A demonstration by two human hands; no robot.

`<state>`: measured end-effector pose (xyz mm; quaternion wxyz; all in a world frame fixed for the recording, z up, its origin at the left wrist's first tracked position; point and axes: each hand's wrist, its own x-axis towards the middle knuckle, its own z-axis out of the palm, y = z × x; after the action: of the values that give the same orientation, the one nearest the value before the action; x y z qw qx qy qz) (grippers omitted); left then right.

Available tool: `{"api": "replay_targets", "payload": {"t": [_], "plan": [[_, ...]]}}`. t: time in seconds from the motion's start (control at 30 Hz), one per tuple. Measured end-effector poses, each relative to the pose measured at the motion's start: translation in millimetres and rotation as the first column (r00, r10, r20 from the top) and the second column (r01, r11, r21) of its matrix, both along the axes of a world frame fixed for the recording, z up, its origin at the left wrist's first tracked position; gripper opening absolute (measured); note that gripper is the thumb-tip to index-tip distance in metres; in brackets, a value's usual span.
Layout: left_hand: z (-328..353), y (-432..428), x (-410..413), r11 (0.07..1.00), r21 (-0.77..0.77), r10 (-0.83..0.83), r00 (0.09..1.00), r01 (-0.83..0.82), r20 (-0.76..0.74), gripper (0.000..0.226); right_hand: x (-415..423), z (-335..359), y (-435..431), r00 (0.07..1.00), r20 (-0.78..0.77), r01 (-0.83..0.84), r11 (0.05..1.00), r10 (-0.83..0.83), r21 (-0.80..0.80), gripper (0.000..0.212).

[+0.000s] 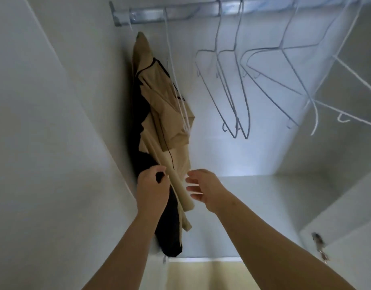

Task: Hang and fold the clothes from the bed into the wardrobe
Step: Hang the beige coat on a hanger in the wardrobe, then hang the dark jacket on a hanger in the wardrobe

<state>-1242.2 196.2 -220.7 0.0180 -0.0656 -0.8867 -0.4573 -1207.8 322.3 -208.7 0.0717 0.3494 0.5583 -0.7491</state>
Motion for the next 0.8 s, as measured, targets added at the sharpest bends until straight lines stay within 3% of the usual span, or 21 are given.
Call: {"api": "replay_targets", "payload": {"t": [0.13, 0.27, 0.53, 0.8], "plan": [[-32, 21, 61, 0.972, 0.059, -0.233, 0.935, 0.226, 0.269, 0.018, 94, -40, -1, 0.976, 0.068, 0.21, 0.977, -0.207, -0.044, 0.008], [-53, 67, 143, 0.843, 0.022, -0.499, 0.767, 0.537, 0.404, 0.018, 196, -65, 12, 0.854, 0.138, 0.51, 0.859, -0.502, -0.033, 0.011], [-70, 99, 356, 0.412, 0.072, -0.782, 0.312, 0.908, 0.54, 0.012, 445, -85, -20, 0.394, 0.171, 0.917, 0.398, -0.903, -0.008, 0.014], [-99, 16, 615, -0.049, 0.071, -0.775, -0.082, 0.996, 0.627, 0.011, 698, -107, -175, -0.121, 0.241, 0.992, -0.125, -0.963, 0.002, 0.012]]}}
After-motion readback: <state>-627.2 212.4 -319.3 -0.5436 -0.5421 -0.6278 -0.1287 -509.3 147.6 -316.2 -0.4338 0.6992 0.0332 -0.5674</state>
